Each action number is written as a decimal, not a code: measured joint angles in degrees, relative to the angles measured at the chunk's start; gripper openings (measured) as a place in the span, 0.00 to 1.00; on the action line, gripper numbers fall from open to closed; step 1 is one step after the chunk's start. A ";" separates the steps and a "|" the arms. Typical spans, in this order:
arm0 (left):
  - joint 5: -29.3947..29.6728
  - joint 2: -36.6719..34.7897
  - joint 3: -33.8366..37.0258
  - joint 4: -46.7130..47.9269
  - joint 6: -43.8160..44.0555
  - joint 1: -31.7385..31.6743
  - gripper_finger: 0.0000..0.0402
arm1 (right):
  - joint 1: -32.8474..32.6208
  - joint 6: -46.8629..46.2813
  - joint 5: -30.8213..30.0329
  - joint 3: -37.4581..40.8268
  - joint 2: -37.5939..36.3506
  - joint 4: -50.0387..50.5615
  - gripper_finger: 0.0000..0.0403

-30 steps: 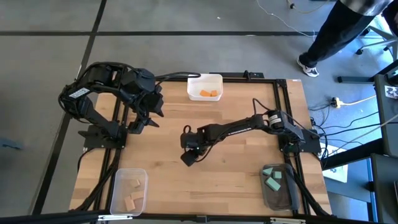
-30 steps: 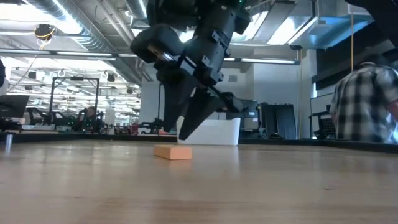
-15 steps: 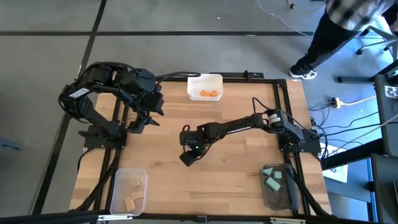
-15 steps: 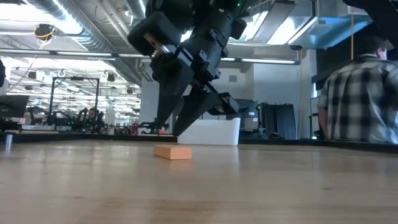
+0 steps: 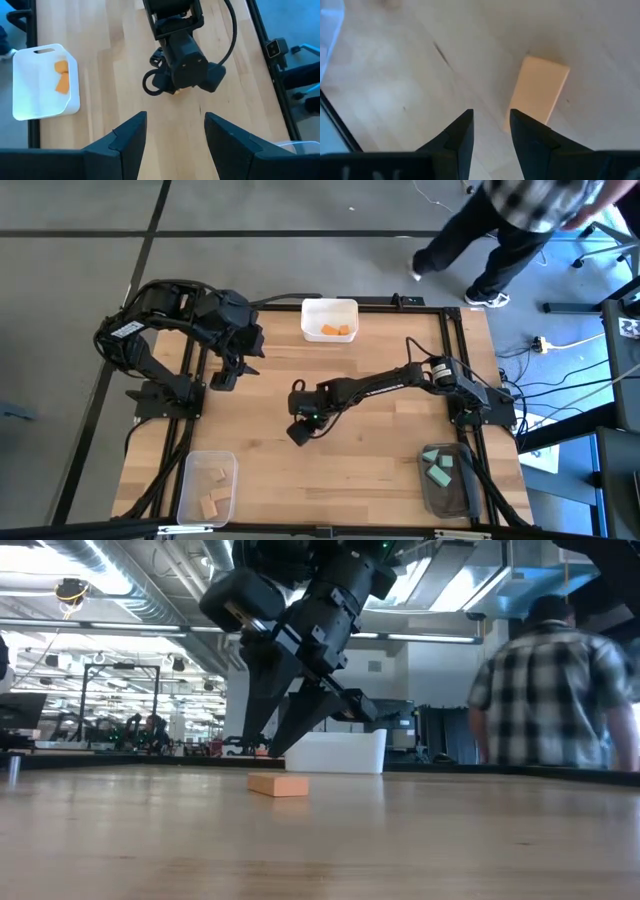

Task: Sort & place blocks by color
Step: Put the orange block into the white bin, then return to Home Position

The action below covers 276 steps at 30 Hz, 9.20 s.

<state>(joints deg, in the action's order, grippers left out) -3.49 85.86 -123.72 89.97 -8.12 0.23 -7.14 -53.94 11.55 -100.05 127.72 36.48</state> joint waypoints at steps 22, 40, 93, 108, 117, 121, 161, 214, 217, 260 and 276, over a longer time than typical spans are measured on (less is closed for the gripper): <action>0.00 0.00 0.01 -0.04 0.00 0.02 0.48 | -1.48 -4.08 -8.13 0.00 -0.11 -2.49 0.46; 0.03 0.00 0.01 -0.19 0.00 0.00 0.48 | -2.84 -6.62 -14.69 -0.08 3.04 2.10 0.67; 0.03 0.00 0.01 -1.39 0.00 0.00 0.48 | -3.10 -1.10 -16.43 -0.02 4.24 2.76 0.32; 0.03 0.02 0.02 -1.00 0.03 0.00 0.48 | -0.03 6.86 -17.57 -9.08 4.94 16.52 0.32; 3.45 0.02 0.02 0.06 0.95 0.00 0.48 | 4.94 17.84 -17.98 -18.29 4.83 34.45 0.32; 4.70 0.02 0.00 0.07 0.98 0.00 0.48 | 7.56 21.22 -21.23 -23.44 4.79 40.14 0.32; 7.48 0.00 0.00 0.00 3.24 -12.23 0.48 | 45.60 58.99 -10.27 -33.70 12.91 34.72 0.32; 5.56 0.47 0.00 -5.39 1.85 -17.88 0.48 | 38.84 60.21 -6.87 -34.95 -7.31 42.76 0.01; 6.71 1.22 -0.03 -4.18 5.38 -17.90 0.48 | 37.38 60.22 -6.79 -34.95 -9.98 42.76 0.01; 2.38 -40.65 8.93 -5.50 9.53 -18.21 0.00 | 22.84 61.67 -0.84 2.27 -79.09 32.92 0.00; 1.79 -68.77 34.04 -19.65 8.20 -18.21 0.00 | 22.84 47.98 -0.90 35.40 -114.58 16.63 0.00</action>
<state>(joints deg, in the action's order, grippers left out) -1.70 17.10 -89.67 70.32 0.08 -17.98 15.70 -5.97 10.65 -64.65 13.14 53.11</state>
